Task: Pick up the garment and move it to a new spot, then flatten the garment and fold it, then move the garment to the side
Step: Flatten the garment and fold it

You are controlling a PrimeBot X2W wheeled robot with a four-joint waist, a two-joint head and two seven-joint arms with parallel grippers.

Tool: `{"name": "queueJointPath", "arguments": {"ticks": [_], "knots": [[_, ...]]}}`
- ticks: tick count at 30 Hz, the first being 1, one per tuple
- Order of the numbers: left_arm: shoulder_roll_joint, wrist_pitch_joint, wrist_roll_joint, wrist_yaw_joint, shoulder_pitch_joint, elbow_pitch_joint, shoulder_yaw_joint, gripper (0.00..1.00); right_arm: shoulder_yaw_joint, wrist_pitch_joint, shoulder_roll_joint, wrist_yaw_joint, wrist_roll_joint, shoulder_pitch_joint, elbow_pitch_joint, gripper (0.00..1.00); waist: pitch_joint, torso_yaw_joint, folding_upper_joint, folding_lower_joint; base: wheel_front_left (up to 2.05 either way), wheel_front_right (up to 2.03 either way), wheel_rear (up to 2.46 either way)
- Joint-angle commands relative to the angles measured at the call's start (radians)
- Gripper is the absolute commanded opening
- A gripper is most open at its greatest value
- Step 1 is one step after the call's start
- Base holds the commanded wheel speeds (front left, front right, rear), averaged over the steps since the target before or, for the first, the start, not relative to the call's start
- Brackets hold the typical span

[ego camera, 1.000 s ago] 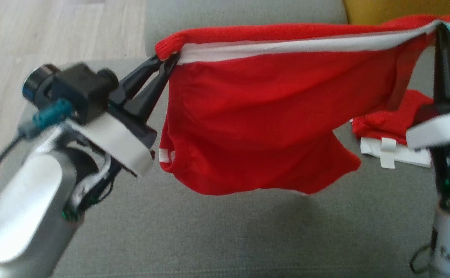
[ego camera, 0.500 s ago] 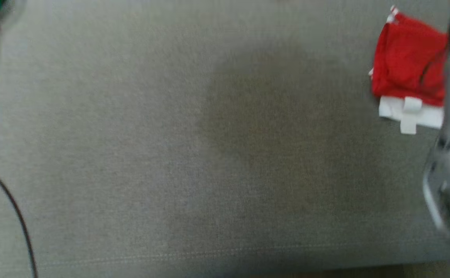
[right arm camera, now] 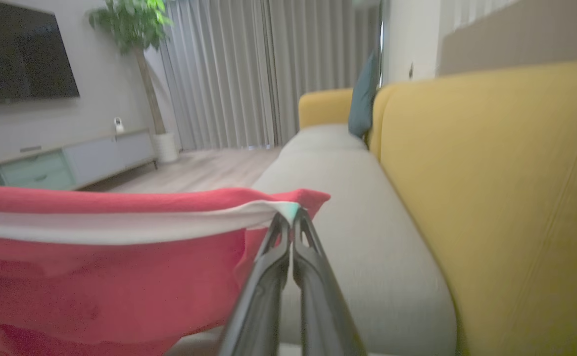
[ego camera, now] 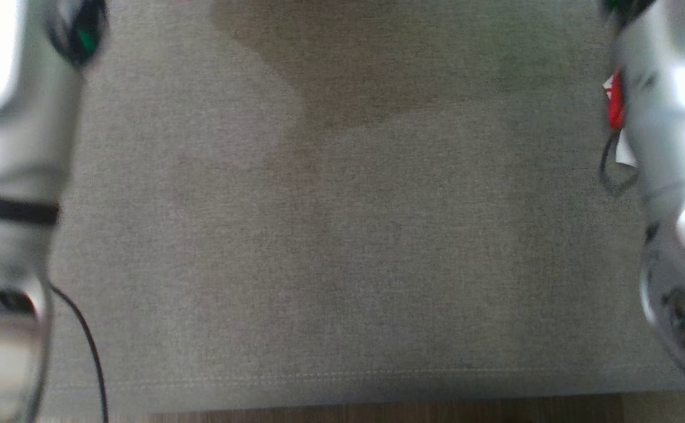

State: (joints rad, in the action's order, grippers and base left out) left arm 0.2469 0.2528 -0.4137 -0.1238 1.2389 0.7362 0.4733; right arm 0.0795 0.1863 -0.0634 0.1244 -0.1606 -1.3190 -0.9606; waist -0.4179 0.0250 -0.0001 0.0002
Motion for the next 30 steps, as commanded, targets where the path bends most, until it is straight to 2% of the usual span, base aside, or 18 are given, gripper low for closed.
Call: {"name": "queueJointPath", "arguments": {"ticks": [1,9,16,24,30], "knots": [[0.036,0.008,-0.002,-0.002,-0.009,-0.026,-0.017,0.0,0.016,0.006,0.013,0.006,-0.011,0.018,0.005,0.0,0.004,-0.008,0.0001,-0.0002,0.0,0.0,0.0],[0.048,0.009,-0.005,-0.006,-0.314,-0.09,0.065,0.0,0.106,-0.019,0.013,0.006,-0.021,0.199,-0.138,0.0,0.089,-0.026,0.0001,-0.0002,0.0,0.0,0.0],[0.075,0.009,-0.023,-0.007,-0.537,-0.165,0.163,0.0,0.243,-0.086,-0.026,0.006,-0.081,0.348,-0.16,0.0,0.195,-0.038,0.0001,-0.0002,0.0,0.0,0.0],[0.099,0.009,-0.028,-0.007,-0.671,-0.214,0.249,0.0,0.386,-0.2,-0.143,0.006,-0.222,0.489,-0.07,0.0,0.269,-0.052,0.0001,-0.0002,0.0,0.0,0.0],[0.095,0.009,-0.02,-0.007,-0.723,-0.243,0.299,0.0,0.471,-0.29,-0.265,0.006,-0.32,0.58,0.036,0.0,0.317,-0.057,0.0001,-0.0002,0.0,0.0,0.0]]}}
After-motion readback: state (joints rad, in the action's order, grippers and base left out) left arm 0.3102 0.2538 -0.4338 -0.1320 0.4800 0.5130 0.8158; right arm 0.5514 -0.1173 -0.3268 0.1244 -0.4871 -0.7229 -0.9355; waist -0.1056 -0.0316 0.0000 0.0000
